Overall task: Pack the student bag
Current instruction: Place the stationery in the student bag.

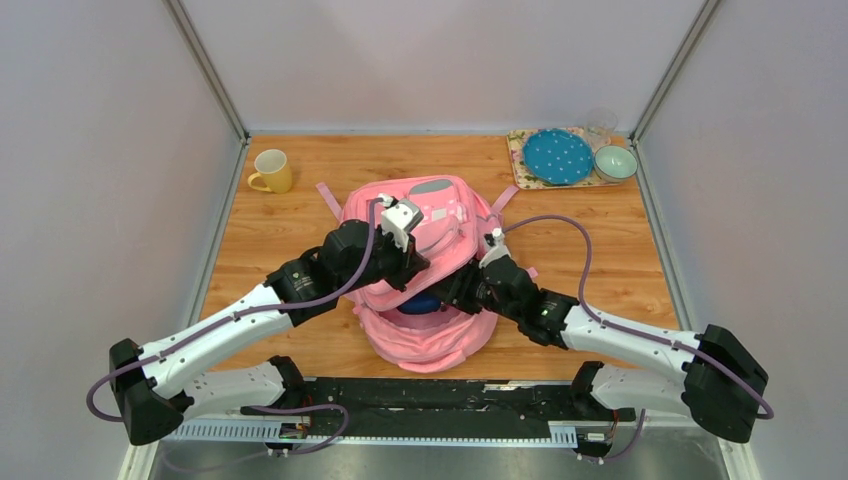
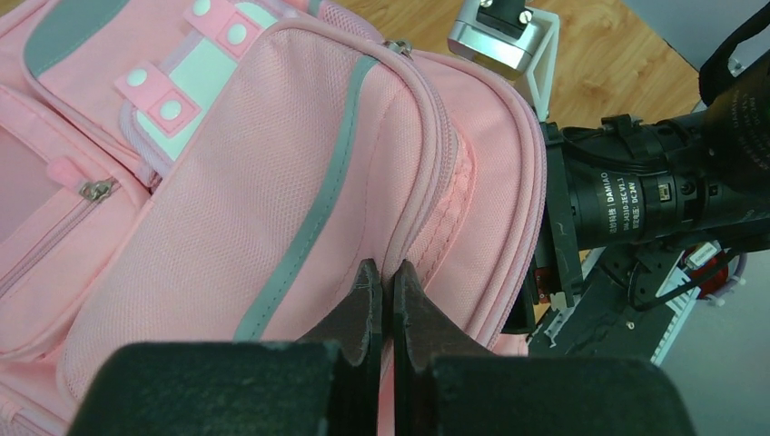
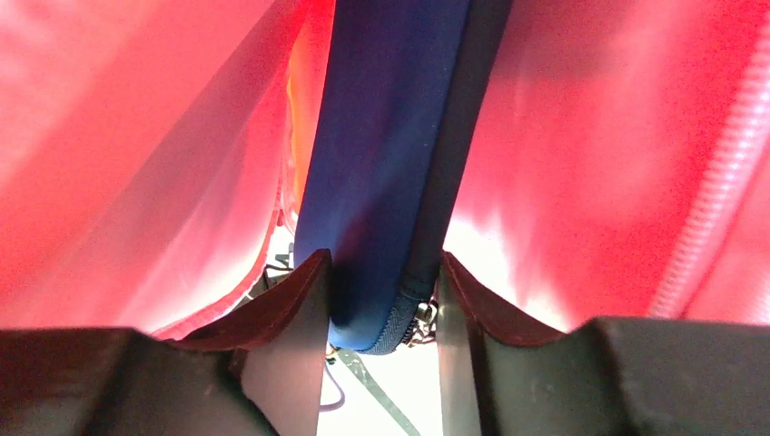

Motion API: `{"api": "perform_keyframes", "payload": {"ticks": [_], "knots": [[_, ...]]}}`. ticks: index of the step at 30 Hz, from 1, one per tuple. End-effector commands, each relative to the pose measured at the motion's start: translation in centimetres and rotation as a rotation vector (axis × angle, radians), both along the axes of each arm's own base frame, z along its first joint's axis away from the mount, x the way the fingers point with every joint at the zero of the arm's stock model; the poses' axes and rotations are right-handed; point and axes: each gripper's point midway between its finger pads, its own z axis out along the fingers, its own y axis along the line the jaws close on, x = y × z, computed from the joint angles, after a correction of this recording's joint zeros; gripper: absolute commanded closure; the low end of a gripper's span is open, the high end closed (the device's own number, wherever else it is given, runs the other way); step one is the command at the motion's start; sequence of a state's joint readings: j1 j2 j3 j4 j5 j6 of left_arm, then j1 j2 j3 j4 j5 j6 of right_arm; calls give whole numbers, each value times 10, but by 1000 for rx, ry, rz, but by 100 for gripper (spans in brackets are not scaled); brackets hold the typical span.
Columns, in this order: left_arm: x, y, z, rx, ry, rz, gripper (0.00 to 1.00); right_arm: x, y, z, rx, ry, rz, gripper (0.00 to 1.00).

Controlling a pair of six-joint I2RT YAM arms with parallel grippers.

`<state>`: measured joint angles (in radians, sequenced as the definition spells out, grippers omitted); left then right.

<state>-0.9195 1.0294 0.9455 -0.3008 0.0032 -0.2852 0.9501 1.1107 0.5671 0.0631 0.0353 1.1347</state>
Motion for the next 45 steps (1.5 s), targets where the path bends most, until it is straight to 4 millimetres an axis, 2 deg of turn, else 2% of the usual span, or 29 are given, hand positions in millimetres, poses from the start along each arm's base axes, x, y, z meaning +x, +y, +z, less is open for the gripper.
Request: {"api": "perform_keyframes", "payload": {"ticks": [1, 2, 3, 8, 9, 11, 13, 14, 15, 17, 18, 19, 21, 22, 23, 24, 25, 26, 32, 34, 35, 37, 38, 40, 41, 43, 44, 45], "knots": [[16, 2, 30, -86, -76, 67, 100, 6, 10, 19, 41, -62, -14, 67], [16, 2, 30, -90, -75, 67, 100, 7, 13, 20, 47, -66, -11, 73], [15, 1, 31, -96, -73, 62, 100, 10, 17, 24, 63, -72, -15, 83], [12, -3, 34, -119, -61, 45, 100, 45, 23, 36, 57, -149, -144, 92], [11, -4, 33, -123, -56, 39, 100, 52, 24, 48, 98, -182, -169, 93], [11, -4, 33, -124, -52, 39, 100, 63, 22, 61, 147, -217, -233, 93], [11, -2, 30, -117, -52, 46, 100, 70, 18, 62, 150, -225, -285, 88], [12, -1, 29, -114, -53, 55, 100, 71, 17, 61, 144, -226, -287, 84], [14, 3, 26, -104, -57, 72, 100, 71, 15, 60, 137, -225, -287, 70], [15, 7, 23, -93, -64, 88, 100, 63, 14, 52, 103, -212, -255, 57], [17, 10, 20, -87, -67, 104, 100, 59, 10, 44, 86, -205, -241, 47], [18, 11, 18, -82, -65, 111, 100, 53, 6, 51, 97, -208, -229, 44], [20, 15, 13, -82, -61, 135, 100, 41, -7, 38, 40, -201, -207, 33], [21, 16, 12, -84, -60, 141, 100, 36, -16, 50, 54, -217, -210, 31], [22, 17, 10, -83, -57, 148, 100, 31, -26, 36, -12, -196, -207, 30], [23, 18, 7, -84, -50, 156, 100, 27, -32, 37, -26, -200, -201, 30], [25, 18, 6, -84, -49, 160, 100, 21, -40, 47, -4, -218, -196, 30], [26, 18, 6, -87, -48, 164, 100, 15, -48, 37, -47, -197, -188, 30], [27, 11, -6, -80, -10, 147, 100, -11, -74, 48, -8, -208, -159, 31], [21, 5, -9, -83, 11, 109, 100, -15, -81, 49, -7, -200, -168, 32], [18, 2, -10, -85, 14, 81, 100, -18, -91, 35, -60, -158, -184, 32], [-5, -13, -14, -90, 55, -79, 93, -19, -108, 29, -83, -123, -249, 32], [-15, -13, -24, -53, 107, -120, 84, -24, -119, 15, -144, -92, -258, 31], [-33, -13, -26, -48, 156, -188, 64, -28, -133, 8, -166, -72, -292, 30], [-40, -4, -25, -41, 167, -184, 34, -32, -140, 0, -190, -49, -297, 30], [-43, 10, -29, -35, 154, -146, 24, -37, -147, -6, -184, -38, -303, 30], [-46, 23, -19, -52, 121, -113, 23, -39, -148, -8, -177, -32, -302, 30], [-38, 37, -21, -35, 91, -36, 23, -41, -150, -13, -175, -28, -301, 30]]}}
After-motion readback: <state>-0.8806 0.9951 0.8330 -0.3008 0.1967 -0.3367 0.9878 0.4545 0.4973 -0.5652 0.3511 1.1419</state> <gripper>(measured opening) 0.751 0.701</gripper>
